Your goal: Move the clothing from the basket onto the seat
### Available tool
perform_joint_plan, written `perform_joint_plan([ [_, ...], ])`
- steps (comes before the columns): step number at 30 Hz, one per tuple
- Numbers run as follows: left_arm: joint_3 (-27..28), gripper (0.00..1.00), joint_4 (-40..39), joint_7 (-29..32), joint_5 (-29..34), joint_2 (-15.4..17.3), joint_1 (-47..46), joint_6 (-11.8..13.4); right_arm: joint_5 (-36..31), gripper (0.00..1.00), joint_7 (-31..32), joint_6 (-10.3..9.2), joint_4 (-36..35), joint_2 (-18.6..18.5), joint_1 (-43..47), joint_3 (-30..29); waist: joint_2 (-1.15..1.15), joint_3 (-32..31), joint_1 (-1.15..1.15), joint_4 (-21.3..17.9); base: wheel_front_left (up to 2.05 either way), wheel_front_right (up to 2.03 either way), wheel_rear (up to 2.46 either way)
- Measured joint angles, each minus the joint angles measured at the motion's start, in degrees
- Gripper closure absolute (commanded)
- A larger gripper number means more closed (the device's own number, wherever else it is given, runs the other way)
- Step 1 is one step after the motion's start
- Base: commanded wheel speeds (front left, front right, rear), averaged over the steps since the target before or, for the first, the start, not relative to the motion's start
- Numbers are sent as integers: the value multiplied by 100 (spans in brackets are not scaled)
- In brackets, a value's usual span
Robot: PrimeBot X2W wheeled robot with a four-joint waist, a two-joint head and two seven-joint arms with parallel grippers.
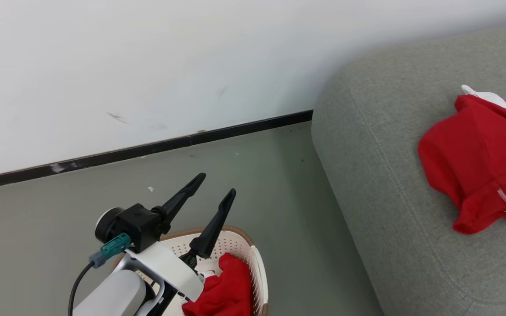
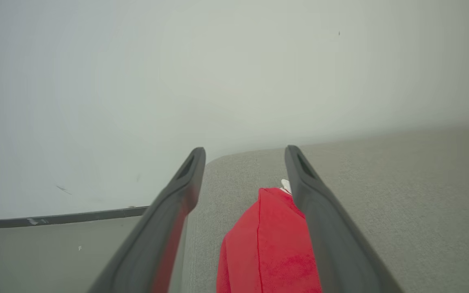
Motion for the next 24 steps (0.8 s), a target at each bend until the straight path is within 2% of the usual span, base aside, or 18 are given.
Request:
perform_joint_plan([
  [8, 267, 0, 42, -9, -69, 14, 194, 183, -52, 0, -387, 0, -198, 318, 317, 7, 0, -112, 0, 337, 0, 0, 0],
  [24, 693, 0, 96, -51, -168, 78, 520, 383, -57, 0, -557, 0, -341, 962, 1040, -170, 0, -260, 0, 949, 0, 0, 0],
])
